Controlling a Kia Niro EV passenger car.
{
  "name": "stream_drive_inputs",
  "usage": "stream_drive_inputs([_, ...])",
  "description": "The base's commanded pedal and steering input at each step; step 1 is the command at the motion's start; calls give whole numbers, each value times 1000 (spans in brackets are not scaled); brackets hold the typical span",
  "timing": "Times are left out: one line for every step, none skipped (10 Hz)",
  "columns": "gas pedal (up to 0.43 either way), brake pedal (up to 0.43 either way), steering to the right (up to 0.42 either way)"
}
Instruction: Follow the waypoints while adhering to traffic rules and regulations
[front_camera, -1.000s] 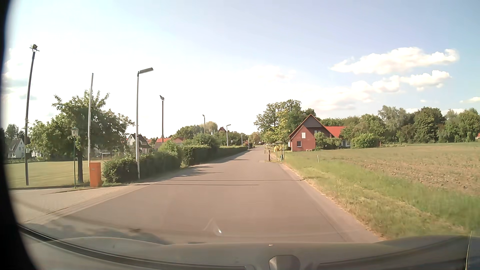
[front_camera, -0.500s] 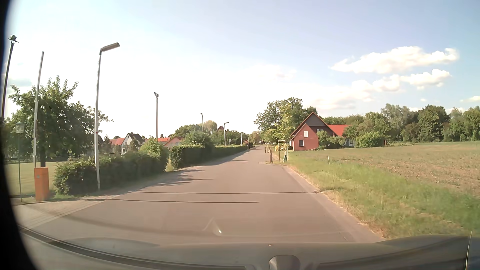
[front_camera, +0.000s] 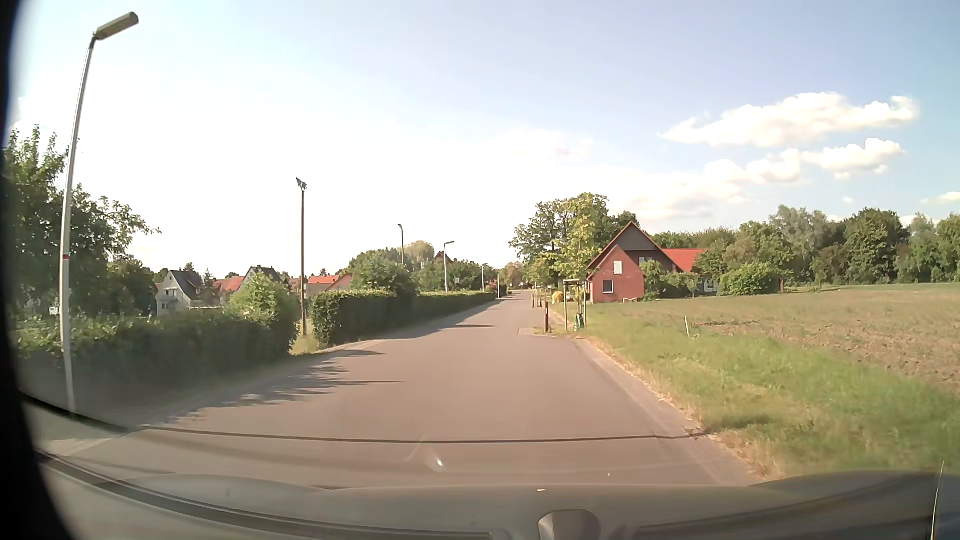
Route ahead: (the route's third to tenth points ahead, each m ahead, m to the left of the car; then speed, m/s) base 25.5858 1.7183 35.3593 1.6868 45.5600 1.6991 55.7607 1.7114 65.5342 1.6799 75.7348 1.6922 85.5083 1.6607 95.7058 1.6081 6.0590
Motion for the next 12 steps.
stream_drive_inputs([0, 6, -33])
stream_drive_inputs([0, 6, -43])
stream_drive_inputs([0, 6, -50])
stream_drive_inputs([0, 6, -56])
stream_drive_inputs([0, 6, -58])
stream_drive_inputs([0, 6, -61])
stream_drive_inputs([28, 6, -67])
stream_drive_inputs([28, 6, -73])
stream_drive_inputs([28, 6, -76])
stream_drive_inputs([47, 6, -77])
stream_drive_inputs([47, 6, -74])
stream_drive_inputs([67, 6, -67])
